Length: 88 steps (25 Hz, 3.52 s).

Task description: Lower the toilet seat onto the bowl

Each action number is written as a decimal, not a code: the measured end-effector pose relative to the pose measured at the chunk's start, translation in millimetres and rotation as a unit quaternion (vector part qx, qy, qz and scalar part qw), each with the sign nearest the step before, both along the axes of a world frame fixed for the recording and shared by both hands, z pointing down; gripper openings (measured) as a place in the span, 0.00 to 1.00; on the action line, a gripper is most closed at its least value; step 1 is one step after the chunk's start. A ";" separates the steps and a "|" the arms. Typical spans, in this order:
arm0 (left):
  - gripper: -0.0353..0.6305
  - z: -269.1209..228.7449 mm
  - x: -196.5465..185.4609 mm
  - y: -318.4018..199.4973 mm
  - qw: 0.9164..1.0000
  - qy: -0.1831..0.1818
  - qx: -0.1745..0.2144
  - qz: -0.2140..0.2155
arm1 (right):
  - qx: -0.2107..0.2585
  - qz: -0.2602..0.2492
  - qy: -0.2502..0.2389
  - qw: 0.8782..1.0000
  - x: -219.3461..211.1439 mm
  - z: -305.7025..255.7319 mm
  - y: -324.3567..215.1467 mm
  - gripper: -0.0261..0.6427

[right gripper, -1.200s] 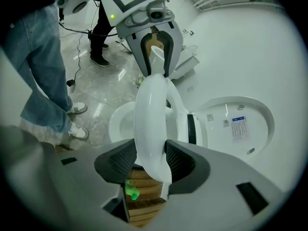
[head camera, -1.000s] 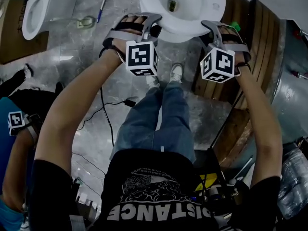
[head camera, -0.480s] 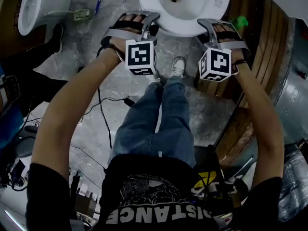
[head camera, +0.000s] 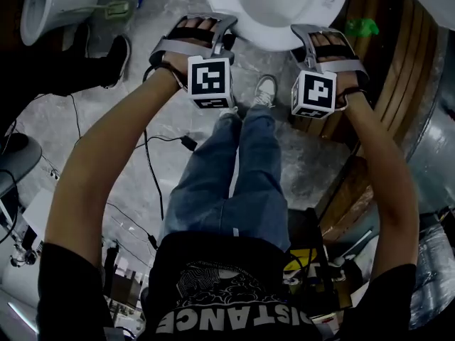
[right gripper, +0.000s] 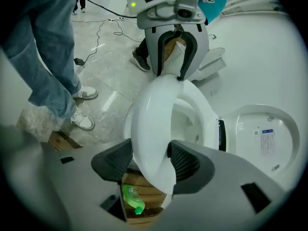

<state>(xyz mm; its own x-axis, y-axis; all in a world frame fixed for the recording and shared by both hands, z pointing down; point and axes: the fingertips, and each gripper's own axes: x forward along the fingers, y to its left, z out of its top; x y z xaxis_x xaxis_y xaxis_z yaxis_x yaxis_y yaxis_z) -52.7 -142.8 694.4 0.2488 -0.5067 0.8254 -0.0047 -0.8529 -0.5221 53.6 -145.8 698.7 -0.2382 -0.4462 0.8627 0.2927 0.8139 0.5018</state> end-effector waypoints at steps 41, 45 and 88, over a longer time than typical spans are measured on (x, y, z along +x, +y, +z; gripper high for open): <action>0.30 19.8 28.5 4.2 0.979 0.057 -0.154 -0.123 | -0.194 0.204 -0.138 0.950 -22.5 5.0 15.0 0.22; 0.28 -17.2 38.9 5.5 0.970 0.103 -0.158 -0.153 | -0.195 0.277 -0.191 0.921 -20.3 -29.5 11.4 0.19; 0.07 -353.9 74.4 6.2 0.799 0.485 -0.095 -0.341 | -0.094 0.466 -0.556 0.682 -8.7 -374.0 7.5 0.06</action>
